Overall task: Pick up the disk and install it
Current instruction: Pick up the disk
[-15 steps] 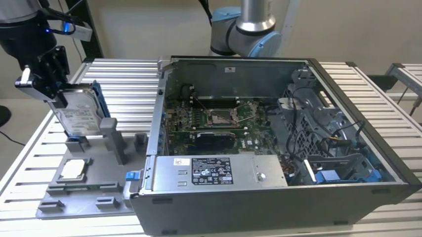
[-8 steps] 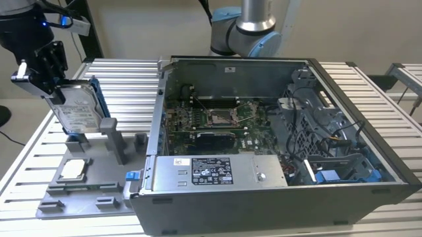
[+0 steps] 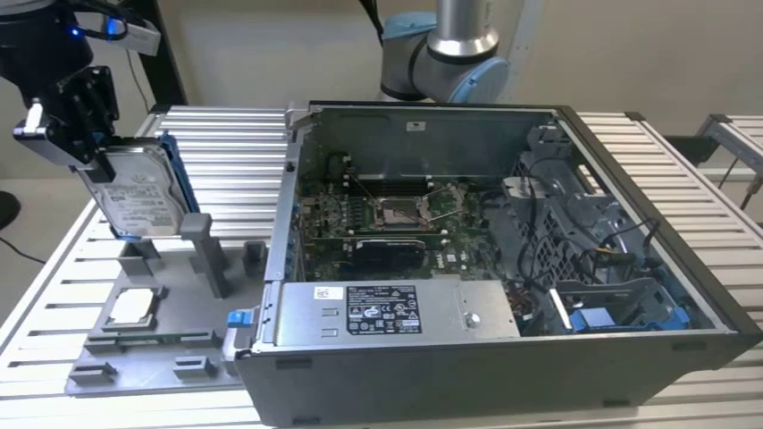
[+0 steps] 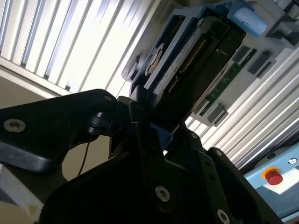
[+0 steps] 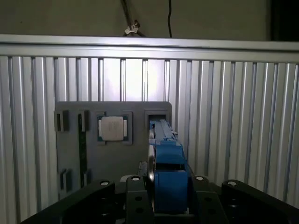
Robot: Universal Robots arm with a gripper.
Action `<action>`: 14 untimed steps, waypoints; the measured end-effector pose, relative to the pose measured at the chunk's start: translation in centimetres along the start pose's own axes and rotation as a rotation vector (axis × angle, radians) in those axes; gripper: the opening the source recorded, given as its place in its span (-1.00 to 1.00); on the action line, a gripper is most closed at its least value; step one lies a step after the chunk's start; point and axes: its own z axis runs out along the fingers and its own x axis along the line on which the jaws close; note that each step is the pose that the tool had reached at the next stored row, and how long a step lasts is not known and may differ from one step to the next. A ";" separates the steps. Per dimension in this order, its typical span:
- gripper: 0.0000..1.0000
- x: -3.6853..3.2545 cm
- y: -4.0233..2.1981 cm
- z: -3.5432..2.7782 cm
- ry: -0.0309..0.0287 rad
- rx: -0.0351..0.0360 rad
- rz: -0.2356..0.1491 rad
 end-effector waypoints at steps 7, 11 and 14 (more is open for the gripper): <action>-1.00 -0.01 0.00 -0.62 -0.0001 0.0002 0.000; -1.00 -0.02 0.00 -0.98 0.0000 0.0000 0.000; -1.00 -0.03 -0.01 -1.31 0.0000 0.0000 0.000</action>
